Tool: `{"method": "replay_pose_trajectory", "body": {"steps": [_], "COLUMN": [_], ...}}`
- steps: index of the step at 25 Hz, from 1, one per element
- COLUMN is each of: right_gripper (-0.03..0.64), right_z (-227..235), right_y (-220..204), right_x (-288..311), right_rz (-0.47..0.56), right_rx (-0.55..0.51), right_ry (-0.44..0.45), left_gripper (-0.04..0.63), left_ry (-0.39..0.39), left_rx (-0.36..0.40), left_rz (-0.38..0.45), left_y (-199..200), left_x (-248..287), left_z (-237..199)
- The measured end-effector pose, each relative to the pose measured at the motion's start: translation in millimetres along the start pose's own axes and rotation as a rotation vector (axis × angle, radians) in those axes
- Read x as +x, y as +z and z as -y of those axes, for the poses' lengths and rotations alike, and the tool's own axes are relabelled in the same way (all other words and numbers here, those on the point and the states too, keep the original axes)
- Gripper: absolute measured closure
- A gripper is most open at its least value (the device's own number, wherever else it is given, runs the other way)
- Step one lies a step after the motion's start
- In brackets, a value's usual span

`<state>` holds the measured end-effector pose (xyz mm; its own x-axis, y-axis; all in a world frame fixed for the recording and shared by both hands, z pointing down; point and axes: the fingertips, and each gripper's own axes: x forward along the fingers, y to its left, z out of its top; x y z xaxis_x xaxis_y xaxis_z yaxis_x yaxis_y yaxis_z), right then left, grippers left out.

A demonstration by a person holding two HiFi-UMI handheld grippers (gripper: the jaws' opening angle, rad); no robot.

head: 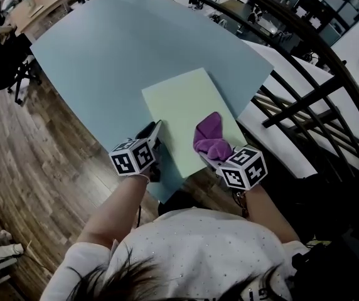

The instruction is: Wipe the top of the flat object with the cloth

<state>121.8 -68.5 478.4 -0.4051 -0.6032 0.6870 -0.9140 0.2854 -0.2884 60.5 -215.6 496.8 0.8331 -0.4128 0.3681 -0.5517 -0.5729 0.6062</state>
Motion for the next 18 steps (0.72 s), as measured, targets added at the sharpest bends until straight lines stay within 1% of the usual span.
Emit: {"method": "replay_pose_trajectory", "body": {"steps": [4, 11, 16, 18], "right_gripper": [0.578, 0.578, 0.578, 0.578], "right_z": [30, 85, 107, 112], "right_y": [-3, -13, -13, -15], "right_x": [-17, -49, -62, -65], "right_rz": [0.023, 0.055, 0.114, 0.133], "right_rx": [0.023, 0.066, 0.120, 0.143], "right_ry": [-0.060, -0.177, -0.220, -0.227], "left_gripper": [0.463, 0.463, 0.468, 0.468], "left_ry": [0.017, 0.023, 0.042, 0.034], "left_rx": [0.021, 0.033, 0.073, 0.065], "left_rz": [0.022, 0.036, 0.062, 0.054], "left_y": [2, 0, 4, 2], "left_x": [0, -1, 0, 1], "left_z": [0, 1, 2, 2]}}
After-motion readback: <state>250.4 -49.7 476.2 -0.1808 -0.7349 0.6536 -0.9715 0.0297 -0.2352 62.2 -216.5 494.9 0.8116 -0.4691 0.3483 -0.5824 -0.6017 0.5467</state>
